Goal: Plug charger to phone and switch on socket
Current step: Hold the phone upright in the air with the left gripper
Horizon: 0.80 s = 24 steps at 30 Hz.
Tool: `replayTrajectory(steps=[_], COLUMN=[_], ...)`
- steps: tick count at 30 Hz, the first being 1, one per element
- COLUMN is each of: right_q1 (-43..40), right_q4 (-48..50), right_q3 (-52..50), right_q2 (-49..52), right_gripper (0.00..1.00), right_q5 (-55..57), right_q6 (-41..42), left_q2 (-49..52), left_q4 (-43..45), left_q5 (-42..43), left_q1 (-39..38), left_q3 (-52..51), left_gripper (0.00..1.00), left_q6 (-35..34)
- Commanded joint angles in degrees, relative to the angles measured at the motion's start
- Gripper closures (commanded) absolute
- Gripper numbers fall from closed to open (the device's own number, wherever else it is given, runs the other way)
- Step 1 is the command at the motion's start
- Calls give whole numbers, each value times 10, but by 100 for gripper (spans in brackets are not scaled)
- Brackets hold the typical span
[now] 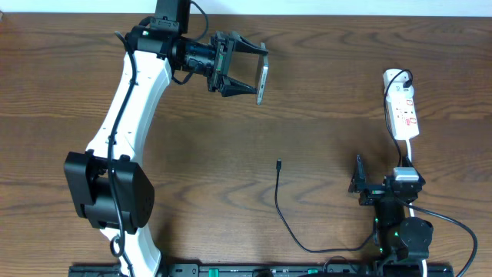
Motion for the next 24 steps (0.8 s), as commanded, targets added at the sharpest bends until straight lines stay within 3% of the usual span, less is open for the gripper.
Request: replayTrajectory(steps=[1,24], right_q1=[-2,-2], right_q4=[-3,-3], right_q3=[0,0], right_q2=[-2,-2], right_gripper=[1,1], right_q5=[2,2], right_q6=[6,6], left_q2=[-8,-8], left_q4=[3,16], left_q5=[27,27], left_q1=[3,3], left_q3=[7,7], left_gripper=[31,31], left_q6=[-5,9])
